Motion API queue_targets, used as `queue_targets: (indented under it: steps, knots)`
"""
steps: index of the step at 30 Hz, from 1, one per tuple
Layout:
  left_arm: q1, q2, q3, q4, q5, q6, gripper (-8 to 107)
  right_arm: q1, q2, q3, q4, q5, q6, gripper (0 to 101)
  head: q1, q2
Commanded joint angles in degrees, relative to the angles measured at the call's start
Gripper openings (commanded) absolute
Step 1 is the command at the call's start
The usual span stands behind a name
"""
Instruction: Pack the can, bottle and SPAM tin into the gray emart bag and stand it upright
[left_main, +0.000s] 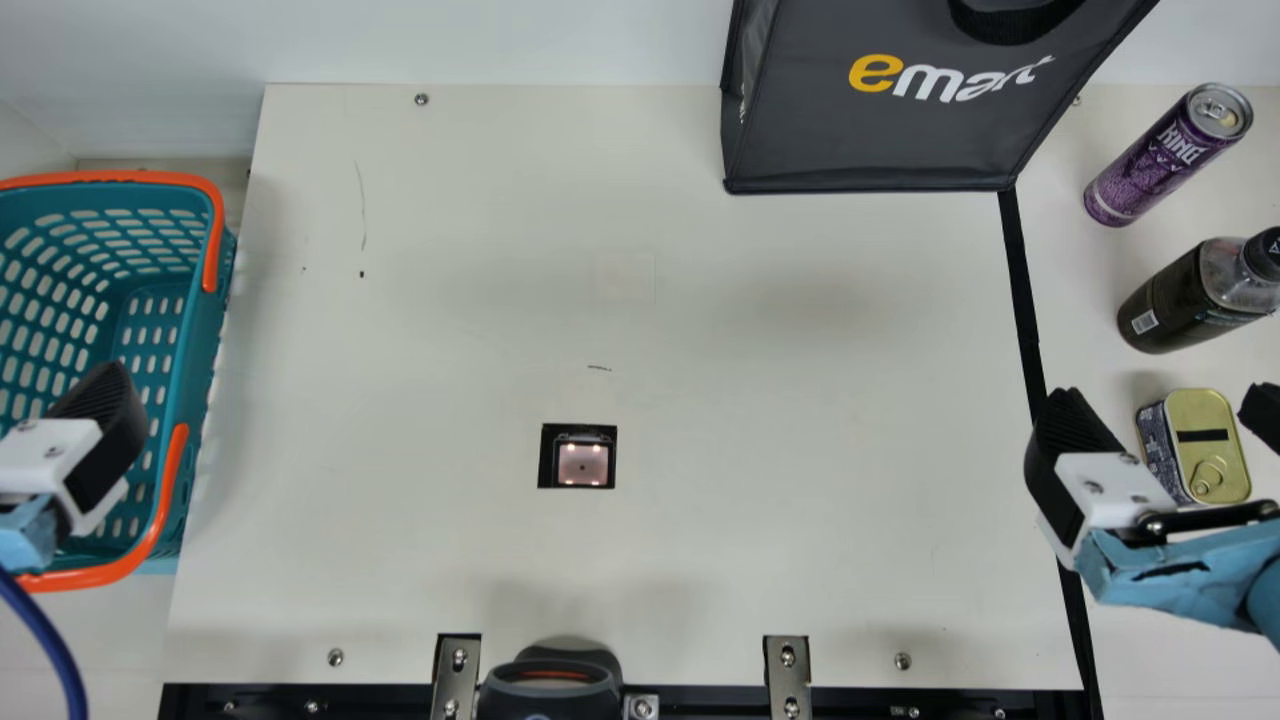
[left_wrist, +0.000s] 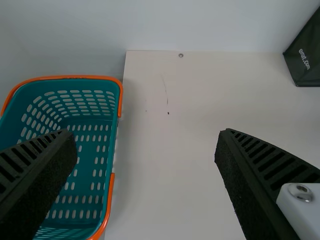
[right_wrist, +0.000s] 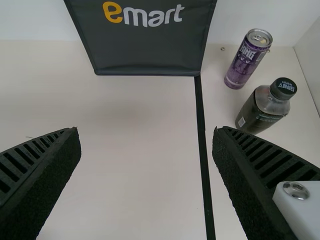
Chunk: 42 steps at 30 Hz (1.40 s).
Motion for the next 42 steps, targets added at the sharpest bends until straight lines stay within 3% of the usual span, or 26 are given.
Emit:
queue_targets:
  steps: [1, 13, 42]
  knots:
    - [0.0, 0.0, 0.0, 0.0, 0.0, 0.0, 90, 0.0, 0.0, 0.0, 0.0, 0.0, 0.0, 95, -1.9, -1.2]
    - [0.0, 0.0, 0.0, 0.0, 0.0, 0.0, 90, 0.0, 0.0, 0.0, 0.0, 0.0, 0.0, 95, -18.4, -18.0]
    - [0.0, 0.0, 0.0, 0.0, 0.0, 0.0, 90, 0.0, 0.0, 0.0, 0.0, 0.0, 0.0, 95, -18.4, -18.2]
